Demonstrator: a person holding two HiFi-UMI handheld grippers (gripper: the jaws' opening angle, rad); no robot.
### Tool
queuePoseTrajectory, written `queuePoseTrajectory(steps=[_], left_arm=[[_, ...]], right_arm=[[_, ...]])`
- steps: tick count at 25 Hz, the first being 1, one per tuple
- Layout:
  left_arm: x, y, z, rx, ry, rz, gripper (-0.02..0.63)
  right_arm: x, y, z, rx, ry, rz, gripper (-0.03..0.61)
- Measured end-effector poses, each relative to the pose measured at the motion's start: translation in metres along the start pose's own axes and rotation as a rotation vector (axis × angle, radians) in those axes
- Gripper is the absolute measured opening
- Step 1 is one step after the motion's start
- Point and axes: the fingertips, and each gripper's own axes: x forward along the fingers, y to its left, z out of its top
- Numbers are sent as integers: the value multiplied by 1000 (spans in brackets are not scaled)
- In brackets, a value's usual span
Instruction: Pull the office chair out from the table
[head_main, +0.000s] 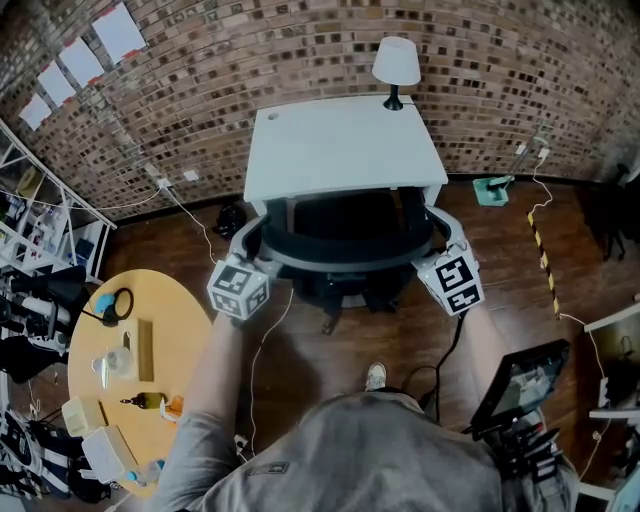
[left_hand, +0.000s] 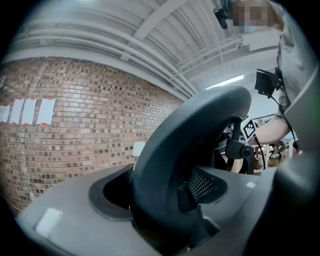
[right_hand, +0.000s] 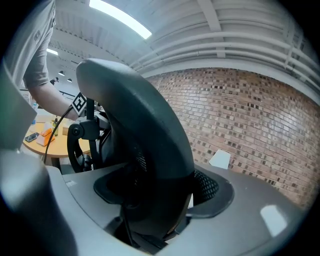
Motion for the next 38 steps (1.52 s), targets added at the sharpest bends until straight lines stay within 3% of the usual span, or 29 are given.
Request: queuePoseTrajectory(steps=[16, 29, 38], left_arm=[[-41, -36, 3, -14, -16, -24, 328], [-78, -100, 9, -21, -17, 60, 330], [-120, -140, 8, -36, -15, 88, 332]], right_arm=[[-46, 28, -3, 22, 42, -24, 351], [-106, 40, -11, 4, 0, 40, 350], [-154, 71, -10, -5, -21, 62, 350]])
